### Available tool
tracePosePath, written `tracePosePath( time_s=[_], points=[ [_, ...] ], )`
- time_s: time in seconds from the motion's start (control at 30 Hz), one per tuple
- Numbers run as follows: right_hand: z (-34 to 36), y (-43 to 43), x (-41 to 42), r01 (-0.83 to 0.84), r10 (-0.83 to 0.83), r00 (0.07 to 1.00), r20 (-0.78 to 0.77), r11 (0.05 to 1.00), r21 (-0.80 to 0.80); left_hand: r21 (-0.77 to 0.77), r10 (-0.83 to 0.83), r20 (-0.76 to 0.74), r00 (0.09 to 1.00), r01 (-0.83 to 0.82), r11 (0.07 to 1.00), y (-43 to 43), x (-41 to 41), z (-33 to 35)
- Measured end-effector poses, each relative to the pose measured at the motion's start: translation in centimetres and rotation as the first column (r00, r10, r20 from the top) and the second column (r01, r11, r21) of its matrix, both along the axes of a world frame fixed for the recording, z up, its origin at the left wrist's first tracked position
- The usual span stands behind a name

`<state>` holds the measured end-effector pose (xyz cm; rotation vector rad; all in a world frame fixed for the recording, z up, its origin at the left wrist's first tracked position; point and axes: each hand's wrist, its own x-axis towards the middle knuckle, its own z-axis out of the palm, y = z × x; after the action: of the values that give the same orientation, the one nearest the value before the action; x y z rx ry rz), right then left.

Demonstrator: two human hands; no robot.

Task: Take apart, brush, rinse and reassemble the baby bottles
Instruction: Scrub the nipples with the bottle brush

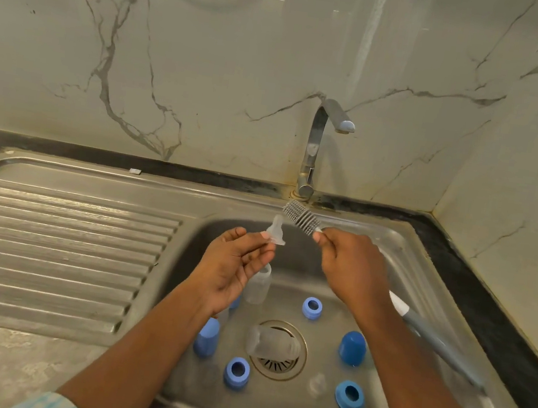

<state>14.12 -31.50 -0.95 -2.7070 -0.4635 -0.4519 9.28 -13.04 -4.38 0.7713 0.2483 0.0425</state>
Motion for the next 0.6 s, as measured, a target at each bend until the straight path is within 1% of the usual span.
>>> tracePosePath(
  time_s=[0.07,0.17,0.23,0.3,0.4,0.5,0.57,0.6],
  points=[
    [0.1,-0.3,-0.2,-0.036,0.035,0.999,0.024,0.999,0.034,-0.022,0.056,-0.033,0.998,-0.056,0.998,0.2,0.2,-0.3],
    [0.7,-0.1,-0.8,-0.171,0.168,0.985,0.033,0.979,0.113,-0.023,0.121,-0.065,0.99,-0.123,0.992,1.2,0.4,-0.4],
    [0.7,0.1,-0.9,-0.217,0.219,0.976,-0.016,0.974,0.068,0.013,0.127,-0.065,0.99,-0.126,0.992,1.2,0.3,-0.4],
    [0.3,0.0,-0.9,-0.214,0.214,0.975,-0.065,0.977,0.003,0.076,0.095,-0.043,0.995,-0.091,0.993,0.8,0.2,-0.5],
    [-0.1,-0.4,-0.5,-0.191,0.189,0.974,-0.12,0.982,0.0,0.157,0.045,-0.011,0.999,-0.043,0.987,0.5,0.1,-0.5],
    [-0.2,-0.4,-0.2,-0.175,0.176,0.979,-0.107,0.984,0.011,0.142,0.015,0.013,1.0,-0.017,0.99,0.6,0.1,-0.1],
    [-0.3,-0.3,-0.1,-0.167,0.168,0.981,-0.098,0.986,0.015,0.142,0.021,-0.007,1.0,-0.02,0.99,0.7,0.1,-0.1],
    [-0.3,-0.3,-0.1,-0.167,0.168,0.981,-0.099,0.986,0.011,0.168,0.04,-0.028,0.999,-0.035,0.985,0.7,0.2,-0.3]
  ],
)
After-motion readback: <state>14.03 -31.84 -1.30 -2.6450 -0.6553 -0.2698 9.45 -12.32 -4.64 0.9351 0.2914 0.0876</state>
